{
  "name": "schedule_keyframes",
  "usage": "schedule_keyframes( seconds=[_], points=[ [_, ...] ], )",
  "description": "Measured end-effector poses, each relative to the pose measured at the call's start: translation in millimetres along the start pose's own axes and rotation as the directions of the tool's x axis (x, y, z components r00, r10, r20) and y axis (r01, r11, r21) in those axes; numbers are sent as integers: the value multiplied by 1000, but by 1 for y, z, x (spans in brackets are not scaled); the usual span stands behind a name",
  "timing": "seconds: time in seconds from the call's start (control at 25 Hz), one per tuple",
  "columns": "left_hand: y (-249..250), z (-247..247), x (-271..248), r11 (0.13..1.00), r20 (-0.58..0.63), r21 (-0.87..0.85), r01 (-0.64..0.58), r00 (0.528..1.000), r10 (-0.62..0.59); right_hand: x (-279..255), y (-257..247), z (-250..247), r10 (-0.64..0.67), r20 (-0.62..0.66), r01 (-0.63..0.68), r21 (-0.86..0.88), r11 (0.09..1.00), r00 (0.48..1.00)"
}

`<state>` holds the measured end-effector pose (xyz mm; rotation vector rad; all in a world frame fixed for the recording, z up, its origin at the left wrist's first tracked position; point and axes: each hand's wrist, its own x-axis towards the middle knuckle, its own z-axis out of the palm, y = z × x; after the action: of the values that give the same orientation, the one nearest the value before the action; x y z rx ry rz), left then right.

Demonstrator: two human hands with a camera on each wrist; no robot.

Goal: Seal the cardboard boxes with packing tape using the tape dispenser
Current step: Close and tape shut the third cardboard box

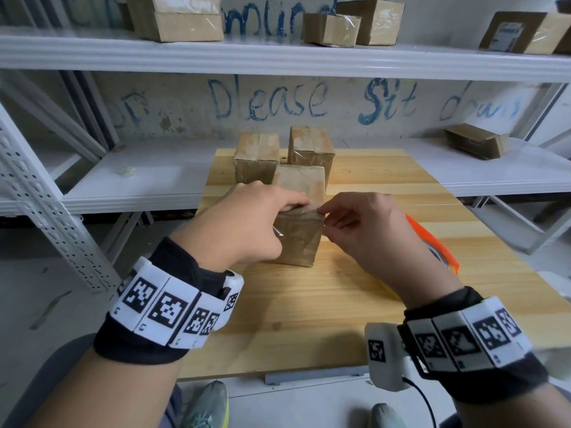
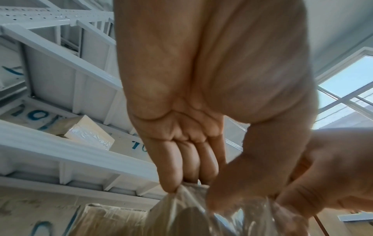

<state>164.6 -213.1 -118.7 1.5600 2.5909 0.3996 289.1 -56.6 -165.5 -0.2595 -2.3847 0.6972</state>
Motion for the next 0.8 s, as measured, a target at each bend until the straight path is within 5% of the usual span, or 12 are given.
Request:
schedule_keyframes(
  seconds=[0.2, 0.52, 0.68, 0.8],
  points=[
    [-26, -5, 2, 937, 160, -350, 14, 986, 45, 0, -4, 2, 14, -14, -15, -2, 1000, 1000],
    [-43, 5, 7, 783, 100, -620, -41, 986, 130, 3, -7, 6, 97, -30, -97, 12, 995, 995],
    [-42, 1, -1, 767, -66, -630, -119, 993, 100, 6, -7, 4, 98, -35, -99, -2, 995, 995],
    [-42, 0, -3, 781, -231, -616, -99, 971, -59, 7, -7, 3, 92, -54, -94, -42, 995, 994]
  ],
)
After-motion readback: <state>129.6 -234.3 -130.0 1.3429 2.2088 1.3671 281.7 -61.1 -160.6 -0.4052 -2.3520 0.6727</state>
